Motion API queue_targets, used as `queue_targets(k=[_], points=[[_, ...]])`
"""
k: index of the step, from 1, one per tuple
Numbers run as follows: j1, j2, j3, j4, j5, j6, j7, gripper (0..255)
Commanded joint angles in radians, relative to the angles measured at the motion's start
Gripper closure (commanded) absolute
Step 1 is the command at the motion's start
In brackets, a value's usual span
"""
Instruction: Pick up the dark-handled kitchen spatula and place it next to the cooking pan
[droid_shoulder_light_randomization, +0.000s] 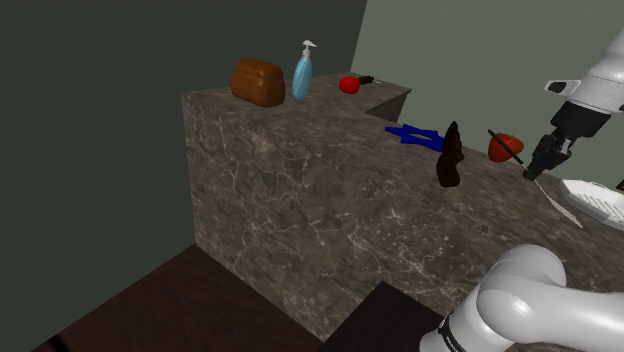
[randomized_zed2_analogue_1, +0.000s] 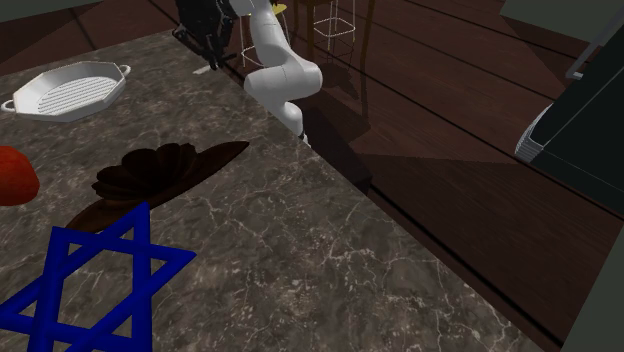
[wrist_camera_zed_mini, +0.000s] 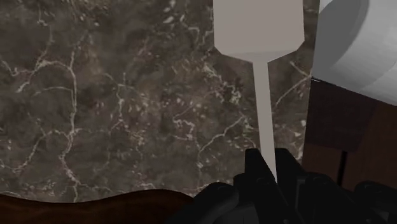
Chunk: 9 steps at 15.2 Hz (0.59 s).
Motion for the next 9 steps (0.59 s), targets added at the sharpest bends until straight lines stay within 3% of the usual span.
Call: queue_targets(k=[1,9], points=[[-0.019,-0.051,-0.014,-0.002,-0.029,-0.045,-0.035,255],[-0.064,-0.184,-0.076,0.079,-0.172,-0.221,-0.200,255]])
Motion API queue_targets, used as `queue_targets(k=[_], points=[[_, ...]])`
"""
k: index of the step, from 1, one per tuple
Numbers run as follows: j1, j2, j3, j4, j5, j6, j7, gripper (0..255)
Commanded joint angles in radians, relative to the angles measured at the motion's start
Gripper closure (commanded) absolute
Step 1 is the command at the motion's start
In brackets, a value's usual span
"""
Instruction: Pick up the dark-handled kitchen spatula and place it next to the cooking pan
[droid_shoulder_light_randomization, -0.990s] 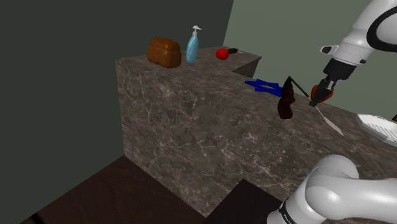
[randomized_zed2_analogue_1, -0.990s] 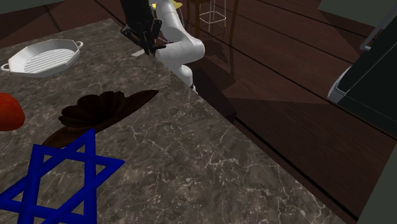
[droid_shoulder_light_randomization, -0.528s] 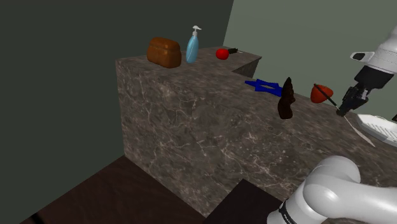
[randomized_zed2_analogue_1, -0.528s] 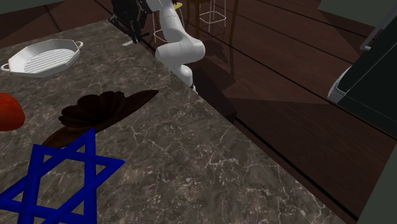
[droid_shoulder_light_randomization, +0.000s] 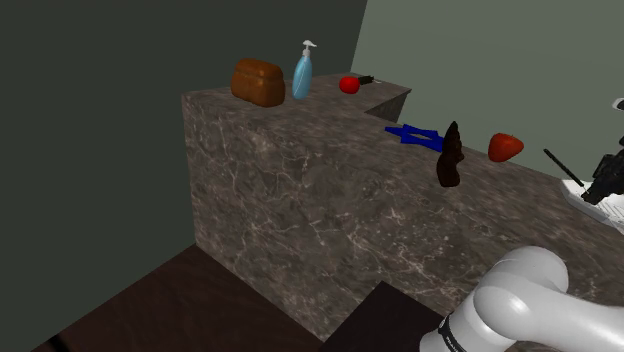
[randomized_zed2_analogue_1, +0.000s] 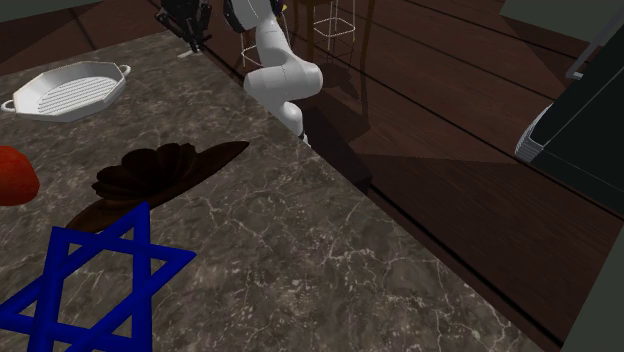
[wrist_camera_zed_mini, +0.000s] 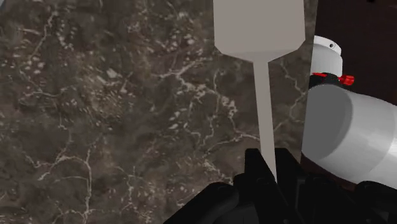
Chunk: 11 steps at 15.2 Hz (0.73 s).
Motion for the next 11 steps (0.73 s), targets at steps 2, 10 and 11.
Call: queue_targets(k=[2,10,11], points=[[-0.007,-0.035,-0.028,0.049,-0.068,-0.064,-0.073,255],[-0.007,-0.099,-0.078,0.207,-0.266,-0.214,-0.287,255],[-0.005,-0.103,-0.083,0.230,-0.294,-0.230,-0.317,255]])
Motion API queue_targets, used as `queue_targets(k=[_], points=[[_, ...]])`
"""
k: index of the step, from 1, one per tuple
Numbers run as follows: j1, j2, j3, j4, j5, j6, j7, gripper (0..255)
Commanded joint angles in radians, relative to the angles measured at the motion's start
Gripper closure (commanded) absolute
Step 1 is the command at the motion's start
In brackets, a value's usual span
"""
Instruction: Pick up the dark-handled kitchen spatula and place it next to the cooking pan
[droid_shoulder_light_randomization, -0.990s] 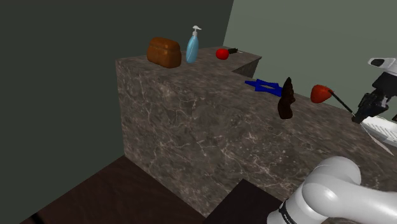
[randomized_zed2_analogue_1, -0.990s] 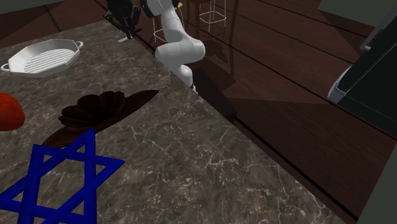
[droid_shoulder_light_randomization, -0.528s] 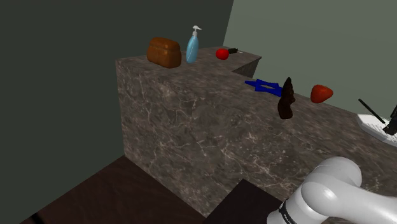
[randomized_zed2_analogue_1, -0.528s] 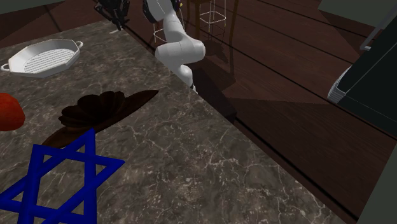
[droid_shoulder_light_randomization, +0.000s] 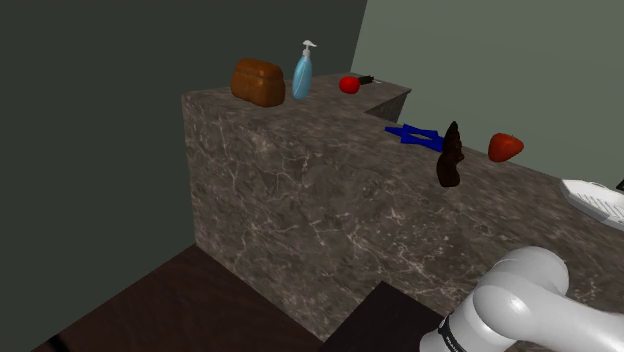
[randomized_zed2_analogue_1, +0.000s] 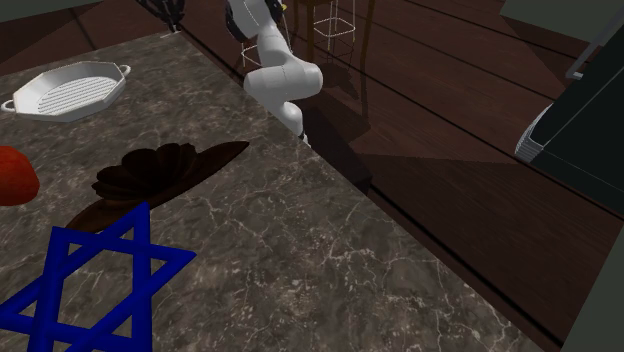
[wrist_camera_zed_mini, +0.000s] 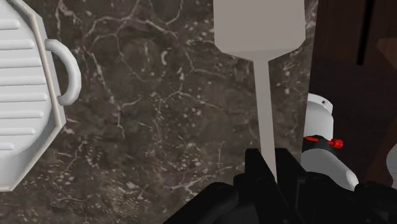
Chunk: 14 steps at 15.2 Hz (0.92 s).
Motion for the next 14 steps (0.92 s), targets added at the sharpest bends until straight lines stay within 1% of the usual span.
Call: queue_targets(k=[1,6,14], points=[[0.007,-0.010,-0.014,0.042,-0.060,-0.029,-0.060,255],[0.022,-0.014,-0.037,0.165,-0.209,-0.089,-0.224,255],[-0.007,-0.124,-0.067,0.035,-0.240,-0.063,-0.210,255]])
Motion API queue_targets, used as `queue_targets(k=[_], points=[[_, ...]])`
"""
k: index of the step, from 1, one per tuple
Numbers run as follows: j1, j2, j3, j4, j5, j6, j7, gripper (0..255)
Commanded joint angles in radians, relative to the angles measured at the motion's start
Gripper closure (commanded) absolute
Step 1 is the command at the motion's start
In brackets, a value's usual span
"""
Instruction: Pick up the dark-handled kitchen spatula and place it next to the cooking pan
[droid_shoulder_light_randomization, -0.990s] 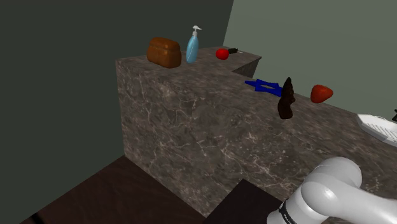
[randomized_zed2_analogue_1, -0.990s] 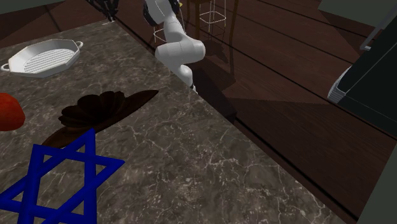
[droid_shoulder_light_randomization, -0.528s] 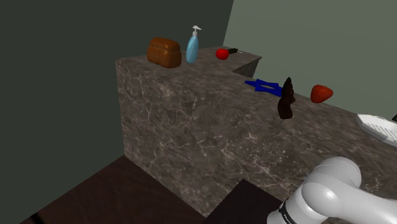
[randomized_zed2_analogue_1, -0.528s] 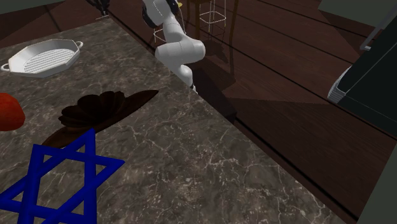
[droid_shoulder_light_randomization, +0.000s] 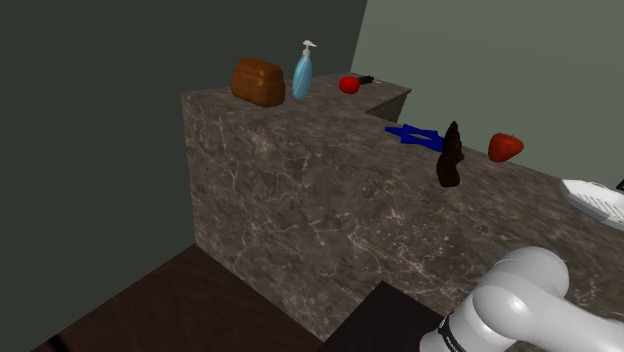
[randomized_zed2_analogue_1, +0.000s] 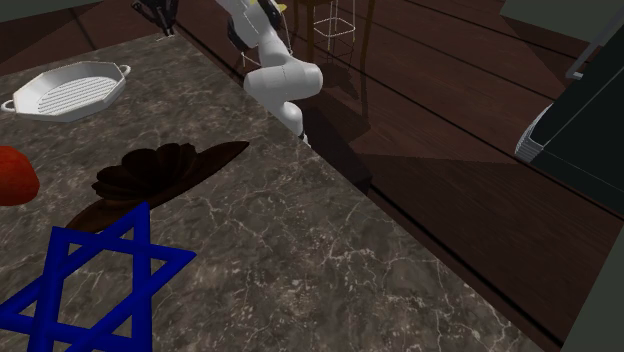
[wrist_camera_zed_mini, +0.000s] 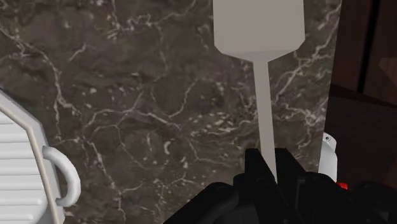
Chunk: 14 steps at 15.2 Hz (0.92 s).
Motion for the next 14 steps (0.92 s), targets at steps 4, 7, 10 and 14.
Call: queue_targets(k=[4,7,10,14], points=[[-0.019,-0.068,-0.021,-0.079,-0.023,0.014,0.007,255],[-0.031,-0.108,-0.036,-0.122,-0.041,0.021,0.007,255],[-0.043,-0.148,-0.052,-0.164,-0.060,0.027,0.006,255],[-0.049,-0.169,-0.060,-0.184,-0.071,0.030,0.005,255]])
